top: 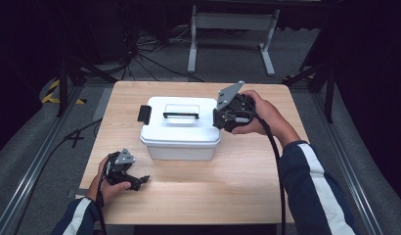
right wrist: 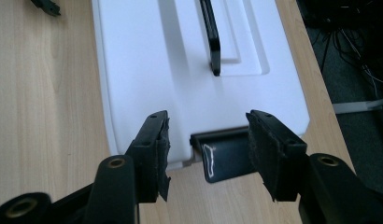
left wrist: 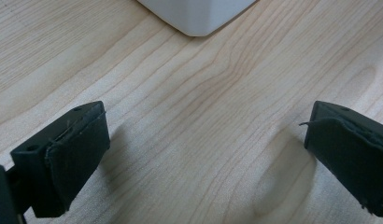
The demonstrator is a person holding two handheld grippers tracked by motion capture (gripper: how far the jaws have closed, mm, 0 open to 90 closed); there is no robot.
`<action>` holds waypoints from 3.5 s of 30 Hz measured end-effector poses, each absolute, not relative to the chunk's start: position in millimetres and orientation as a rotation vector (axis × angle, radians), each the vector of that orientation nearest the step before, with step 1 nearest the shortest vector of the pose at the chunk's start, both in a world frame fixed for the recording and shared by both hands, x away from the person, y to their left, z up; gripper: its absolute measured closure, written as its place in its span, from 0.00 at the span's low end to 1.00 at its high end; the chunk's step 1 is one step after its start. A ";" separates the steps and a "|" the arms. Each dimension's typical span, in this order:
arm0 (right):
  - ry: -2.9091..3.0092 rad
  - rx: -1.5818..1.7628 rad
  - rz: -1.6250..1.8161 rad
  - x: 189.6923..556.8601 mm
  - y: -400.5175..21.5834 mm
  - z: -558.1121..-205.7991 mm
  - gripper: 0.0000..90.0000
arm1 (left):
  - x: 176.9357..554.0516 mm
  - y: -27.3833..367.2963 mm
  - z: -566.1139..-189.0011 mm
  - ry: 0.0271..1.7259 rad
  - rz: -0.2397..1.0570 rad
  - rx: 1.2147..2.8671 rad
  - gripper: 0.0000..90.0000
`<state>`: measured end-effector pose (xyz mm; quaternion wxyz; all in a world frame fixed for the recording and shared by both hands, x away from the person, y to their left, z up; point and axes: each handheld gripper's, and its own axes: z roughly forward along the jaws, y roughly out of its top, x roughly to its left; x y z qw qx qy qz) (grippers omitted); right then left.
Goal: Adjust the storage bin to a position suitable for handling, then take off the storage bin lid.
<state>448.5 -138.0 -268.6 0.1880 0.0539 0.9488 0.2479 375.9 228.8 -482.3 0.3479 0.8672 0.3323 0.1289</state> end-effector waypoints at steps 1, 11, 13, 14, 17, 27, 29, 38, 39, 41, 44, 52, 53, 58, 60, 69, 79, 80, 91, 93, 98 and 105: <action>2.673 0.149 0.689 449.6 -134.6 -268.5 0.55 | 375.9 228.8 -482.3 0.862 0.334 2.248 0.01; 2.697 0.061 0.655 460.9 -101.1 -262.2 0.56 | 375.3 228.4 -482.5 0.871 0.334 2.244 0.01; 2.700 0.053 0.648 462.4 -94.2 -260.8 0.56 | 374.6 228.0 -482.6 0.881 0.332 2.238 0.01; 2.705 0.040 0.640 463.7 -90.4 -260.3 0.57 | 374.1 227.9 -482.6 0.887 0.329 2.237 0.01; 2.726 0.032 0.601 466.2 -78.6 -261.1 0.58 | 373.3 228.0 -482.1 0.895 0.336 2.239 0.01; 2.769 -0.034 0.505 477.0 -49.3 -273.1 0.71 | 369.2 226.8 -482.4 0.946 0.346 2.221 0.01; 2.768 -0.025 0.496 478.6 -44.8 -274.4 0.73 | 368.9 226.8 -482.4 0.949 0.344 2.221 0.01; 2.774 -0.101 0.450 484.0 -29.7 -276.5 0.90 | 368.9 227.5 -482.1 0.941 0.351 2.225 0.01; 2.764 -0.105 0.449 484.7 -28.6 -276.6 0.91 | 368.9 227.8 -482.0 0.938 0.353 2.228 0.01; 2.773 -0.111 0.451 486.0 -27.8 -276.0 0.92 | 368.8 228.0 -482.0 0.937 0.354 2.228 0.01; 2.762 -0.120 0.439 488.2 -25.9 -276.1 0.93 | 367.8 228.5 -482.4 0.938 0.351 2.223 0.01; 2.746 -0.122 0.436 489.8 -27.1 -272.5 0.94 | 367.0 229.3 -482.3 0.938 0.346 2.226 0.01; 2.746 -0.119 0.443 489.9 -27.1 -271.7 0.94 | 367.2 229.3 -482.3 0.936 0.346 2.227 0.01; 2.736 -0.122 0.474 487.5 -27.7 -266.4 0.94 | 367.2 229.3 -482.3 0.936 0.346 2.227 0.01; 2.743 -0.122 0.485 487.3 -29.1 -263.9 0.94 | 367.4 229.3 -482.3 0.935 0.346 2.225 0.01; 2.704 -0.101 0.543 481.9 -43.3 -248.3 0.94 | 368.9 229.4 -482.3 0.922 0.338 2.231 0.00; 2.680 -0.078 0.551 473.6 -72.8 -238.5 0.94 | 368.9 229.3 -482.4 0.922 0.337 2.229 0.00; 2.681 -0.070 0.551 472.1 -75.9 -237.9 0.94 | 368.9 229.4 -482.3 0.922 0.337 2.232 0.00; 2.667 -0.070 0.552 457.6 -104.2 -227.2 0.94 | 366.7 229.1 -482.4 0.942 0.349 2.222 0.01; 2.666 -0.074 0.558 456.3 -108.0 -227.0 0.94 | 366.5 229.1 -482.3 0.943 0.346 2.223 0.01; 2.664 -0.067 0.551 454.7 -119.0 -226.0 0.94 | 366.6 228.9 -482.7 0.943 0.350 2.219 0.01; 2.657 -0.031 0.548 453.7 -139.0 -225.2 0.94 | 366.8 229.3 -482.3 0.937 0.350 2.225 0.01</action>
